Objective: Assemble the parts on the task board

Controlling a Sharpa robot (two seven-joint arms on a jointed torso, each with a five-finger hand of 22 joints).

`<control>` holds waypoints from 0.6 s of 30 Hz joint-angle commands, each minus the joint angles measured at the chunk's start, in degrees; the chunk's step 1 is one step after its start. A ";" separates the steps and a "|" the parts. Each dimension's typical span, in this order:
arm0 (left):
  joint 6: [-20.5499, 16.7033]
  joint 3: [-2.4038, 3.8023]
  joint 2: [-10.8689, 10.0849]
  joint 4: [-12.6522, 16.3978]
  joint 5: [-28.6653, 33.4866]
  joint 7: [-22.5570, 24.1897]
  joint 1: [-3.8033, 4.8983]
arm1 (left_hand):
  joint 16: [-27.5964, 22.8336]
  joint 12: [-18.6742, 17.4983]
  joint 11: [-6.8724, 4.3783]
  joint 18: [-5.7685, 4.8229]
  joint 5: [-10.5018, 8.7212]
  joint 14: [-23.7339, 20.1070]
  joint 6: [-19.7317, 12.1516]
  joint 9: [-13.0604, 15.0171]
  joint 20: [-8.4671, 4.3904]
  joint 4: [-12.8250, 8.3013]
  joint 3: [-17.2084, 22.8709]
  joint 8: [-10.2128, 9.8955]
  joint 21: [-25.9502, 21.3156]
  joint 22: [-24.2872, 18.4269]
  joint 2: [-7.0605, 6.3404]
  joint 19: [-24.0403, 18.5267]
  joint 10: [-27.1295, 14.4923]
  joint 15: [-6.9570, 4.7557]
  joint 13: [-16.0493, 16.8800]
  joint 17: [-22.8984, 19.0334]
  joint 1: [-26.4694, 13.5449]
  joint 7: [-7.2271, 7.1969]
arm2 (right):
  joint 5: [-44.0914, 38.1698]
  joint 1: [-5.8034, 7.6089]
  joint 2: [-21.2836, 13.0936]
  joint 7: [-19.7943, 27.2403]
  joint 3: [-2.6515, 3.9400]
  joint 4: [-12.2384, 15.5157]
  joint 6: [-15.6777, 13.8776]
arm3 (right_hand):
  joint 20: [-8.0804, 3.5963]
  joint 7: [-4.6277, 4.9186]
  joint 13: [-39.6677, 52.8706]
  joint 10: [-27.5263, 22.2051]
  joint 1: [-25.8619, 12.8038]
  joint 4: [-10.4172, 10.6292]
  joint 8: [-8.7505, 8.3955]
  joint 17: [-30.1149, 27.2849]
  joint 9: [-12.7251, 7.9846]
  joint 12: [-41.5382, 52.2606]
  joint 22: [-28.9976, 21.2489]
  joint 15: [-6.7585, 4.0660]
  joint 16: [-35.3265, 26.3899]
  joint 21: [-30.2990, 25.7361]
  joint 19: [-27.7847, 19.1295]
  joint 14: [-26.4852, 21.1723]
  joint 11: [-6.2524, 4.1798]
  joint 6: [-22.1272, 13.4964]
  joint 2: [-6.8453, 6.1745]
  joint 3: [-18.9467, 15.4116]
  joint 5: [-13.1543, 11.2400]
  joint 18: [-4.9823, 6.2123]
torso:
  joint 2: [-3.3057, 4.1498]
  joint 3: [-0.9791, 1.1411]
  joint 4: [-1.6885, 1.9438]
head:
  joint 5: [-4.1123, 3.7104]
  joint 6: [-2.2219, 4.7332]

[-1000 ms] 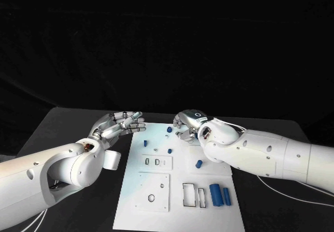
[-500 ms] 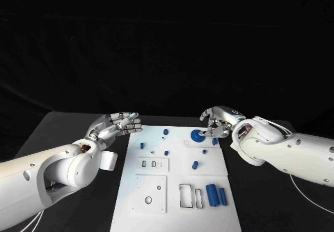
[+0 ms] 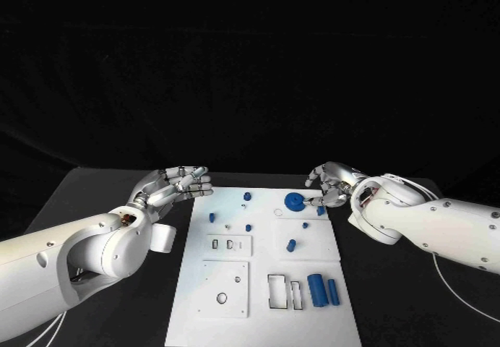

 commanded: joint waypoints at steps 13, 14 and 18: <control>1.32 0.04 0.22 -0.02 -0.71 0.36 0.05 | -0.43 -0.40 0.16 0.62 -0.23 0.07 0.39 -0.07 -0.08 0.05 -0.30 -0.20 -0.27 -0.11 -0.30 0.40 0.40 0.29 -0.01 0.08 0.31 1.96 | 0.90 -0.66 2.69 -0.30 -0.03 -2.57 3.03 | 0.16 0.14 4.05 1.95 0.21 -0.16 0.57 15.04 -0.85 3.47 2.10 0.57 0.64 1.28 1.23 5.96 -0.03 0.67 0.80 1.23 0.41 -1.39 | 0.35 0.16 0.39 | 0.64 -0.13; 1.32 0.04 0.22 -0.02 -0.74 0.35 0.05 | -0.43 -0.40 0.16 0.62 -0.23 0.07 0.39 -0.07 -0.08 0.05 -0.30 -0.20 -0.27 -0.11 -0.30 0.40 0.40 0.29 -0.01 0.08 0.31 1.96 | 0.78 -0.66 2.84 -0.31 -0.03 -2.72 3.01 | 0.16 0.14 4.05 1.95 0.21 -0.16 0.57 15.04 -0.85 3.47 2.10 0.57 0.64 1.28 1.23 5.96 -0.03 0.67 0.80 1.23 0.41 -1.39 | 0.33 0.18 0.34 | 0.70 -0.19; 1.37 0.04 0.28 -0.01 -0.84 0.34 0.05 | -0.43 -0.40 0.16 0.62 -0.23 0.07 0.39 -0.07 -0.08 0.05 -0.30 -0.20 -0.27 -0.11 -0.30 0.40 0.40 0.29 -0.01 0.08 0.31 1.96 | 0.53 -0.68 3.66 -0.25 -0.03 -3.66 2.84 | 0.17 0.14 4.35 2.11 0.38 -0.20 0.50 15.04 -1.09 3.82 2.38 0.58 0.64 1.47 1.36 5.96 -0.02 0.91 1.00 1.63 0.31 -1.45 | 0.24 0.16 0.32 | 0.69 -0.33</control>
